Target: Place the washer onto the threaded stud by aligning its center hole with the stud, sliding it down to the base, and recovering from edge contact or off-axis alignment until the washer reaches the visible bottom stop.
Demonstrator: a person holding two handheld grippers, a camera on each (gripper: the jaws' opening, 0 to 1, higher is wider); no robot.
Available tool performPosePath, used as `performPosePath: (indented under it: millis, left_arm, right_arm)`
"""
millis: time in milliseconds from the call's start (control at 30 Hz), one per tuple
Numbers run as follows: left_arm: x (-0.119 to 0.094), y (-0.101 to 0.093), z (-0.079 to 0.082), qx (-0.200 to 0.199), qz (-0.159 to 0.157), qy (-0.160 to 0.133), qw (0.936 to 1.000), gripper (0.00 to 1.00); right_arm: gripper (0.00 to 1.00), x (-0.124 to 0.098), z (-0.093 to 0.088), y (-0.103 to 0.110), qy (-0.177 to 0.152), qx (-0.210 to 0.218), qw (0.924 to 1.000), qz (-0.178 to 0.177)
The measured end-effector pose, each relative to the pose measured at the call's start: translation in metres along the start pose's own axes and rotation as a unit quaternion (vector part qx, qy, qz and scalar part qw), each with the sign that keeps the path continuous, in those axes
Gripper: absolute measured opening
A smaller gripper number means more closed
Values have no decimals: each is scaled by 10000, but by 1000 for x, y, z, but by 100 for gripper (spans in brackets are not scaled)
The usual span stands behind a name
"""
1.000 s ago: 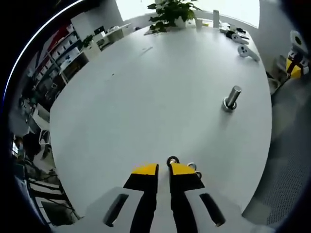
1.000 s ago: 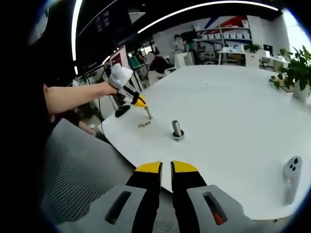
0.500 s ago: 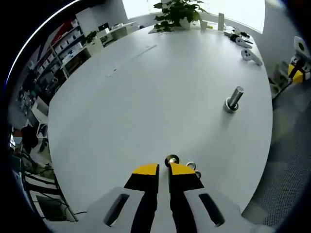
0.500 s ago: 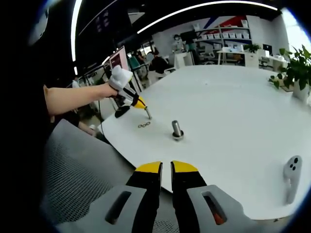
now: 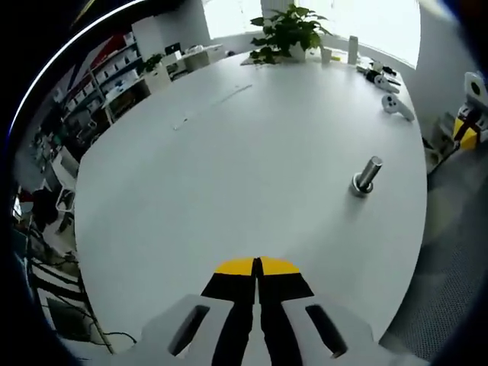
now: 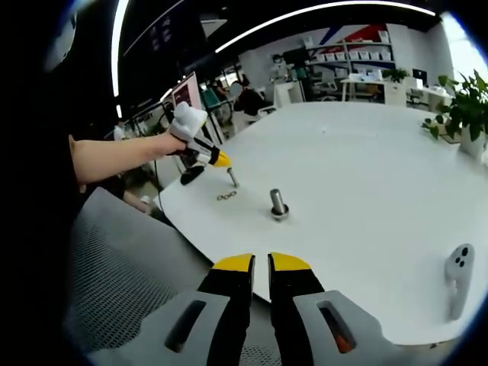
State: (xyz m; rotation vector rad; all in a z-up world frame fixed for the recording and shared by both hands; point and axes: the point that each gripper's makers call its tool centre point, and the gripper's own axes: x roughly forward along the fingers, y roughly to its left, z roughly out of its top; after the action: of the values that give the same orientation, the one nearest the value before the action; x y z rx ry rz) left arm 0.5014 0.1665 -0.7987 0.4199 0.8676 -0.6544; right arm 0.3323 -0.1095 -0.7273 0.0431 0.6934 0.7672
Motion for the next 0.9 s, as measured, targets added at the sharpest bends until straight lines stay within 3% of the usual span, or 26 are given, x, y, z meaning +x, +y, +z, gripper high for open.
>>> performPosePath:
  millis: [33, 200, 300, 367, 433, 467, 533, 667, 833, 900]
  left_arm:
    - [0, 0, 0, -144, -3, 4, 9999, 0]
    - [-2, 2, -2, -15, 43, 78, 10000, 0]
    - [-6, 6, 7, -67, 193, -166, 9997, 0]
    - [-4, 6, 7, -67, 176, -174, 9997, 0]
    - [5, 0, -6, -57, -23, 141, 9999, 0]
    - [6, 3, 3, -60, 39, -152, 9999, 0]
    - [5, 2, 1, -112, 17, -33, 9999, 0]
    - [3, 2, 2, -96, 42, -85, 9999, 0]
    - [8, -2, -8, -135, -20, 115, 9998, 0]
    - [3, 2, -2, -7, 136, -52, 9999, 0]
  right_arm:
    - [10, 0, 0, 0, 2, 1, 10000, 1]
    - [10, 0, 0, 0, -3, 4, 10000, 6]
    - [10, 0, 0, 0, -7, 4, 10000, 9]
    - [10, 0, 0, 0, -8, 5, 10000, 11]
    - [10, 0, 0, 0, -8, 2, 10000, 16]
    - [10, 0, 0, 1, -6, -1, 10000, 19]
    - [10, 0, 0, 1, -4, -1, 10000, 19]
    - [10, 0, 0, 0, -20, 17, 10000, 4]
    - [10, 0, 0, 0, -8, 3, 10000, 11]
    - [10, 0, 0, 0, -1, 5, 10000, 8]
